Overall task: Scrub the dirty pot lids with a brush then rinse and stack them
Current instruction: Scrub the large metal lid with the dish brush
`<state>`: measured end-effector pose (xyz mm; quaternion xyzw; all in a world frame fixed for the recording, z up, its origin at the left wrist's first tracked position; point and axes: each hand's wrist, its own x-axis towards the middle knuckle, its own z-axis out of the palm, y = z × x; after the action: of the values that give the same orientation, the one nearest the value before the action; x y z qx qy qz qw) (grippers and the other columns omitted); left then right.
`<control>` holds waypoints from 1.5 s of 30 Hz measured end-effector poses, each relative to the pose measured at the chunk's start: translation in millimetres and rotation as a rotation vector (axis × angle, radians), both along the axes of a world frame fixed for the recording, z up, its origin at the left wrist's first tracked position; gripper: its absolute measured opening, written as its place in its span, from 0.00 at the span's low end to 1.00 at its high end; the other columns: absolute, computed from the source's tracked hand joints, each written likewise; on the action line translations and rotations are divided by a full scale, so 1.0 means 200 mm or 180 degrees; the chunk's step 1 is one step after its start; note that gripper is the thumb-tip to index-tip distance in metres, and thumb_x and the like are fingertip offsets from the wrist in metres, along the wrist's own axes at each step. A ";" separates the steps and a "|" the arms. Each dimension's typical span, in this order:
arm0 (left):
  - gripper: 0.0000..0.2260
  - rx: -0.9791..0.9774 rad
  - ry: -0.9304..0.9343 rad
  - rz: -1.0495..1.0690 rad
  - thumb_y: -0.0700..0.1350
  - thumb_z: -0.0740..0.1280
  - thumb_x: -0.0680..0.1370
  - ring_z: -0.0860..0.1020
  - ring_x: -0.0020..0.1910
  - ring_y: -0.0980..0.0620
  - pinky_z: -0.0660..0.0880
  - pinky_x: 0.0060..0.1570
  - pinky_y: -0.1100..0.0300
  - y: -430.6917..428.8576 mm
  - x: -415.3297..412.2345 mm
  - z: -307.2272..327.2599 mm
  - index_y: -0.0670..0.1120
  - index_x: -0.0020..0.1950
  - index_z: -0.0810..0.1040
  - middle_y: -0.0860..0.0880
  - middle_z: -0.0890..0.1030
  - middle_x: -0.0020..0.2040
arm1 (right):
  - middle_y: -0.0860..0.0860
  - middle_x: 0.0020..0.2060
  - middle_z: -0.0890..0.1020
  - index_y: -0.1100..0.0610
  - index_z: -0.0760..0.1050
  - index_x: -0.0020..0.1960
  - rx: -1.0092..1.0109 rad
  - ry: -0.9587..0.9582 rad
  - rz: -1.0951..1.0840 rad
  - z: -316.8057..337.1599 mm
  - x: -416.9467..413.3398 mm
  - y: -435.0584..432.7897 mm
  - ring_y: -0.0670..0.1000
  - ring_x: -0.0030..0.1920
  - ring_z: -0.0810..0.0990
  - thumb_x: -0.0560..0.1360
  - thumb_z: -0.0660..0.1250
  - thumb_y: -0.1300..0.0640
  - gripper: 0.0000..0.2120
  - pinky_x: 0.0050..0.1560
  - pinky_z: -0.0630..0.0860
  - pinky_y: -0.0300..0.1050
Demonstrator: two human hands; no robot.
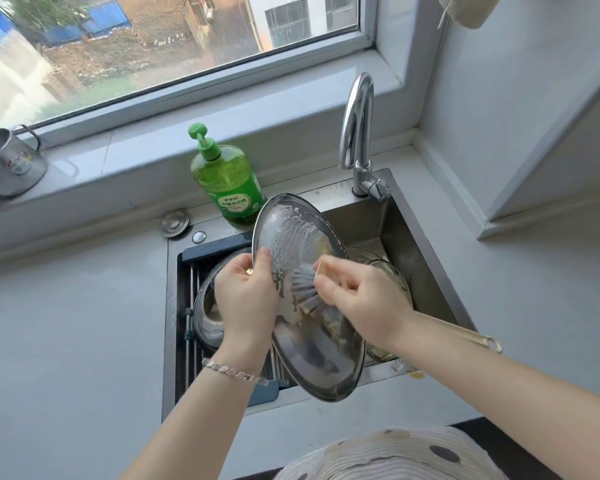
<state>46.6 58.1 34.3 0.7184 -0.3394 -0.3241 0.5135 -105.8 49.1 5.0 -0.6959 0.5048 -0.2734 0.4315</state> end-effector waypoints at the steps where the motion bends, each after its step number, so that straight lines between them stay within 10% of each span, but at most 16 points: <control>1: 0.15 0.0007 0.0083 0.0056 0.46 0.66 0.77 0.67 0.32 0.47 0.66 0.35 0.52 -0.01 0.01 0.00 0.40 0.34 0.71 0.43 0.70 0.31 | 0.47 0.24 0.70 0.46 0.76 0.52 -0.0088 0.0030 0.0145 0.00 0.00 0.05 0.45 0.27 0.68 0.75 0.61 0.43 0.10 0.33 0.67 0.43; 6: 0.12 -0.0053 0.0282 0.0225 0.46 0.66 0.77 0.69 0.35 0.47 0.68 0.38 0.52 -0.07 0.01 0.03 0.43 0.36 0.72 0.44 0.72 0.35 | 0.52 0.31 0.79 0.44 0.72 0.50 -0.0059 0.0057 -0.0399 -0.05 -0.04 -0.09 0.50 0.34 0.77 0.76 0.59 0.42 0.08 0.42 0.75 0.51; 13: 0.15 -0.0227 0.0404 0.0356 0.43 0.66 0.77 0.66 0.32 0.49 0.65 0.37 0.54 -0.09 0.05 0.06 0.43 0.31 0.69 0.45 0.69 0.30 | 0.48 0.20 0.66 0.48 0.75 0.47 -0.0298 0.0229 0.0102 -0.04 -0.02 0.05 0.47 0.24 0.65 0.77 0.62 0.48 0.06 0.30 0.64 0.44; 17: 0.11 -0.0251 0.0498 0.0461 0.44 0.66 0.77 0.69 0.35 0.47 0.68 0.39 0.53 -0.09 0.02 0.06 0.42 0.35 0.73 0.43 0.73 0.35 | 0.45 0.41 0.83 0.44 0.76 0.59 -0.0182 0.0045 -0.0460 -0.01 0.02 -0.11 0.46 0.44 0.79 0.77 0.60 0.43 0.14 0.47 0.76 0.48; 21: 0.15 -0.0308 0.0542 0.0574 0.42 0.67 0.77 0.70 0.35 0.48 0.69 0.36 0.56 -0.10 0.07 0.10 0.43 0.31 0.71 0.45 0.73 0.32 | 0.38 0.25 0.72 0.51 0.77 0.49 -0.0419 0.0135 0.0373 -0.01 0.00 0.14 0.44 0.25 0.69 0.75 0.60 0.46 0.11 0.28 0.62 0.36; 45: 0.19 0.0116 0.0614 0.0776 0.42 0.67 0.77 0.65 0.30 0.50 0.64 0.35 0.56 -0.04 0.05 0.03 0.46 0.27 0.67 0.48 0.67 0.26 | 0.48 0.28 0.77 0.49 0.80 0.55 -0.1716 0.0541 0.0800 0.07 0.12 0.03 0.50 0.23 0.74 0.72 0.58 0.42 0.20 0.24 0.65 0.36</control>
<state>56.9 49.8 40.5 0.7291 -0.1929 -0.3329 0.5661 -82.5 54.6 18.2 -0.8626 0.3584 -0.2827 0.2180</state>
